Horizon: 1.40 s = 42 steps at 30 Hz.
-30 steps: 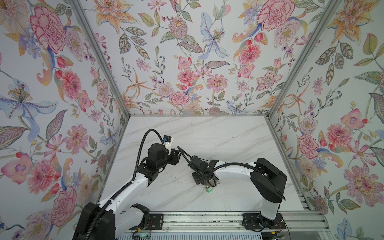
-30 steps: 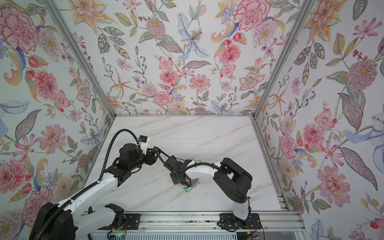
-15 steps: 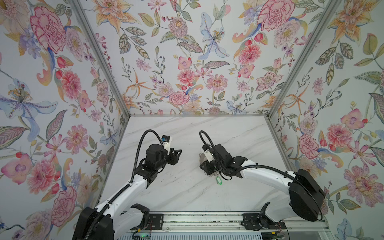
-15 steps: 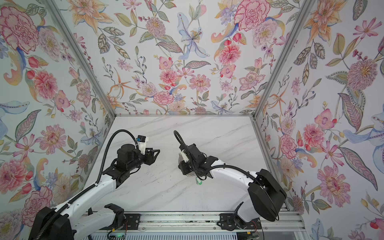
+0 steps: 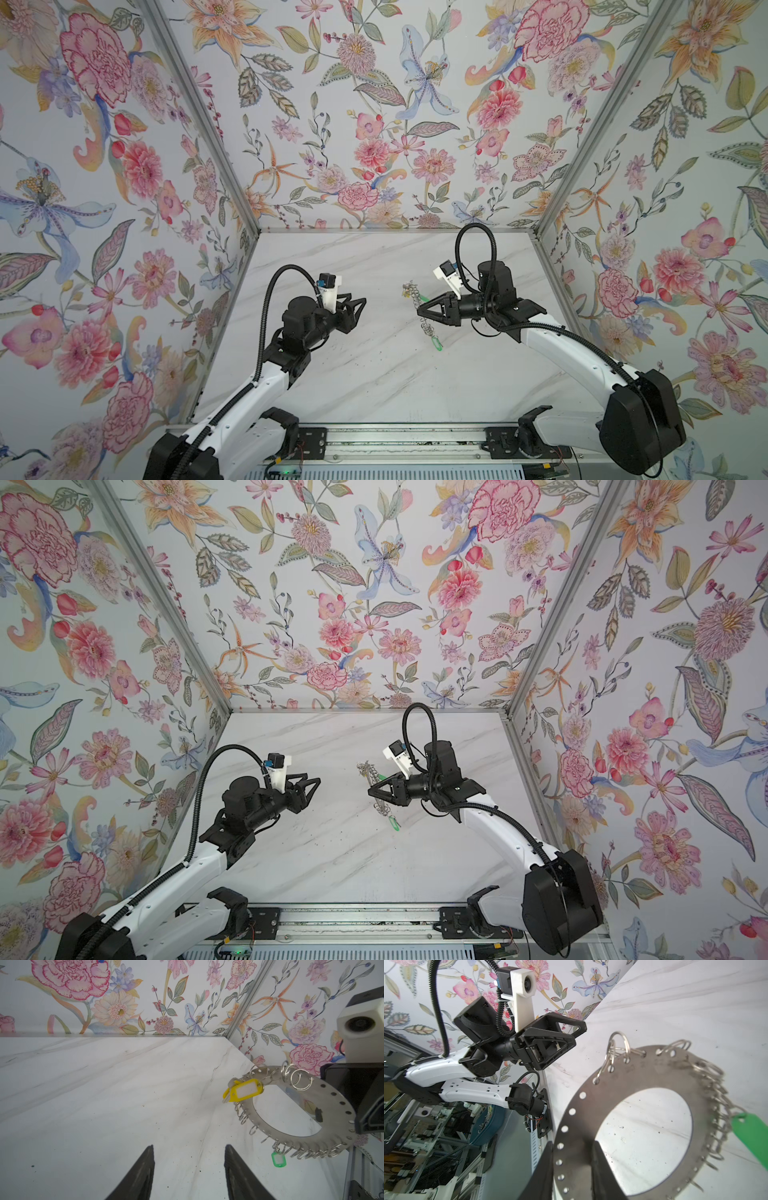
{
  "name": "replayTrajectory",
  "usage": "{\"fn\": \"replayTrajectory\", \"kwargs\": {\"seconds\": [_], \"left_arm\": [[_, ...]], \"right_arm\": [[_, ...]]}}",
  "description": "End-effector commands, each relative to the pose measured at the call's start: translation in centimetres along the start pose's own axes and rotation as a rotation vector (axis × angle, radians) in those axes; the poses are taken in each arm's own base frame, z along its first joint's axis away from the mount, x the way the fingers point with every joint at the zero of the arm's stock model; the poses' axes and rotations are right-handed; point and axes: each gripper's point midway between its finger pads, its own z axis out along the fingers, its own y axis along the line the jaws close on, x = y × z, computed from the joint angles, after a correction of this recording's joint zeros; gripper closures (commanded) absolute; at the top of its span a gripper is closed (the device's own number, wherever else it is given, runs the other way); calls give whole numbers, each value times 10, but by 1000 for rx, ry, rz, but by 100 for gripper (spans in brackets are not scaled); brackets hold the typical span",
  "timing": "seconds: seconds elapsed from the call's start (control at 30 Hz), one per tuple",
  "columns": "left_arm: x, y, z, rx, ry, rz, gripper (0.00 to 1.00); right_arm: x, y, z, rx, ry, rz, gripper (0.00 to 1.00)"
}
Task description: Remove the keys from the keyring
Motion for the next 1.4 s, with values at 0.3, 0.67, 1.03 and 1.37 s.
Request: {"fn": "replayTrajectory", "kwargs": {"seconds": [0.3,0.67,1.03,1.37], "left_arm": [[-33,-62,-4,252,-170,64,44],[-40,-101,24,329,-148,137,43],[-46,-98,27,304,-175,138,77],[-38,-88,17,239,-156,155,100]], "right_arm": [[-37,62,-12,-251,-56,-113,82],[-45,84,-11,-284,-66,-148,83],[-52,87,-16,-256,-118,-163,84],[-54,71,-13,-219,-136,-133,87]]}}
